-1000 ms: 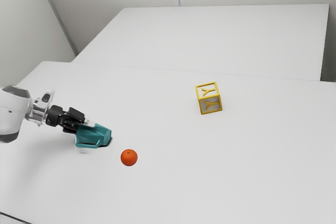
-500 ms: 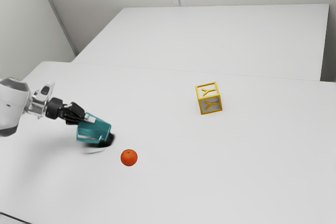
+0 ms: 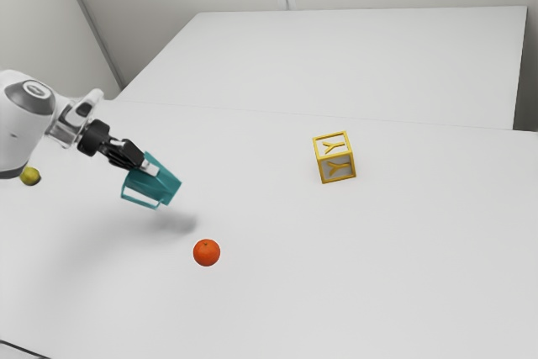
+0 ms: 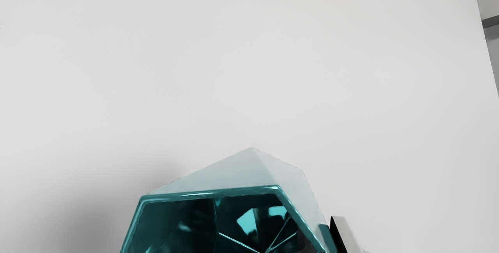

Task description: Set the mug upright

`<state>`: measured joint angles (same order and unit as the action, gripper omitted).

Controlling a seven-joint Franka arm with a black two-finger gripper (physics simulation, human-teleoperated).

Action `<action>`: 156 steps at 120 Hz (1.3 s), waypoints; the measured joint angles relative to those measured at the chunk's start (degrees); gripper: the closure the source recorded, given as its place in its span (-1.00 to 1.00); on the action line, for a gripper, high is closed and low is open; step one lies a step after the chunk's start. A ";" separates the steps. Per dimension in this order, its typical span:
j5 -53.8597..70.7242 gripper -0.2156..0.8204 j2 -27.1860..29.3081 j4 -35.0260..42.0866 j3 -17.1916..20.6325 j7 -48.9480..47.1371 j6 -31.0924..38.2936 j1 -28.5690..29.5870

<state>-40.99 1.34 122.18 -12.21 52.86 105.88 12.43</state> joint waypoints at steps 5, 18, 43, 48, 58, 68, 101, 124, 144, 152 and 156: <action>2.66 0.92 0.84 -0.18 -0.10 -1.12 0.66 -1.00; 9.10 0.92 2.11 -0.58 0.02 -4.54 2.37 -3.40; 21.75 0.92 3.02 -0.52 2.41 -13.44 6.97 -6.73; 23.92 0.92 3.05 -0.43 3.11 -15.46 7.88 -7.31; 27.96 0.92 3.66 -0.23 4.61 -19.69 9.33 -7.87; 31.42 0.92 4.52 0.48 5.49 -23.96 10.71 -8.74; 41.45 0.92 6.17 3.87 8.61 -37.69 15.21 -10.74; 46.44 0.92 5.58 5.89 10.47 -45.82 18.35 -11.51; 49.44 0.92 3.56 7.06 10.78 -51.86 21.39 -12.59; 50.60 0.92 2.48 7.11 10.79 -53.99 22.66 -13.04; 51.37 0.92 1.95 7.12 10.84 -55.08 23.25 -13.27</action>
<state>10.38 3.29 129.30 -1.37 -2.23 129.13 -0.84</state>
